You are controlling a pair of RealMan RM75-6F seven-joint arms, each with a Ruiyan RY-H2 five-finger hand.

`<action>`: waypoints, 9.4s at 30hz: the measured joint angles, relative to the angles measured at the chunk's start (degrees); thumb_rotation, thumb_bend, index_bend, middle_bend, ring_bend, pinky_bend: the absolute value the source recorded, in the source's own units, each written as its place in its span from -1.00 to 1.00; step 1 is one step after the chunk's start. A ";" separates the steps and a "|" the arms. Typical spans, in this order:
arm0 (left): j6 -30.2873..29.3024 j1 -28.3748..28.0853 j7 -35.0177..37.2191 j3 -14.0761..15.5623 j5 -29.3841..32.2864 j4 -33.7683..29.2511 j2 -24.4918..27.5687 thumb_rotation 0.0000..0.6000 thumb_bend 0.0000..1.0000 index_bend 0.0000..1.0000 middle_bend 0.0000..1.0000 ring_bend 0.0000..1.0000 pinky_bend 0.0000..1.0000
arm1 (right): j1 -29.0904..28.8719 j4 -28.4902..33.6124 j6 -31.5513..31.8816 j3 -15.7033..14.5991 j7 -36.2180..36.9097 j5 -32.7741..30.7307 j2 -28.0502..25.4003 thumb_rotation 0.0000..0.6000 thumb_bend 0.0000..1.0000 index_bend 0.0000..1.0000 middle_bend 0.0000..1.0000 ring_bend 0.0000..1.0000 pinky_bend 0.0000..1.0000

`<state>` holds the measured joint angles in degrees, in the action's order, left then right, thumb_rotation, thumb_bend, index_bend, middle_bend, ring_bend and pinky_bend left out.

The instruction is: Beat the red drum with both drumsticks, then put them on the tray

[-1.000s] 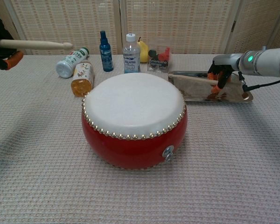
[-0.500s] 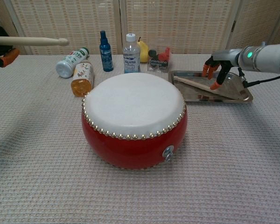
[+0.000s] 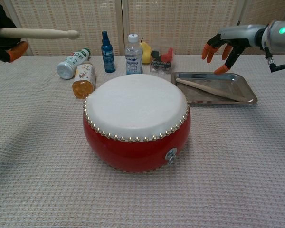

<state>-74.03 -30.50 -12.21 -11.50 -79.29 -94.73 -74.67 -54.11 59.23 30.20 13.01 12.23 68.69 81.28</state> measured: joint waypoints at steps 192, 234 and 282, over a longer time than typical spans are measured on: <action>-4.61 -15.01 -33.34 0.78 29.49 -8.70 -1.61 1.00 -0.38 -1.00 -1.00 -1.00 -0.56 | 7.77 35.58 21.30 1.59 -17.97 -29.04 -10.11 1.00 0.54 1.00 0.42 0.50 0.68; -3.02 -8.73 -28.35 0.12 27.25 -7.56 1.31 1.00 -0.38 -1.00 -1.00 -1.00 -0.56 | 0.82 -23.26 -3.96 1.23 0.98 -5.65 17.84 1.00 -0.54 -0.19 -0.24 -0.44 -0.08; -14.73 13.79 -4.61 9.52 9.41 -4.32 6.32 1.00 -0.38 -0.97 -0.89 -0.98 -0.58 | 41.57 28.72 53.47 -12.04 -4.71 18.39 -20.59 1.00 -0.53 -1.00 -0.90 -1.00 -1.00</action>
<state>-88.76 -16.71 -16.82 -1.98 -69.88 -99.05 -68.35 -12.54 87.95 83.68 0.97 7.52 87.08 60.69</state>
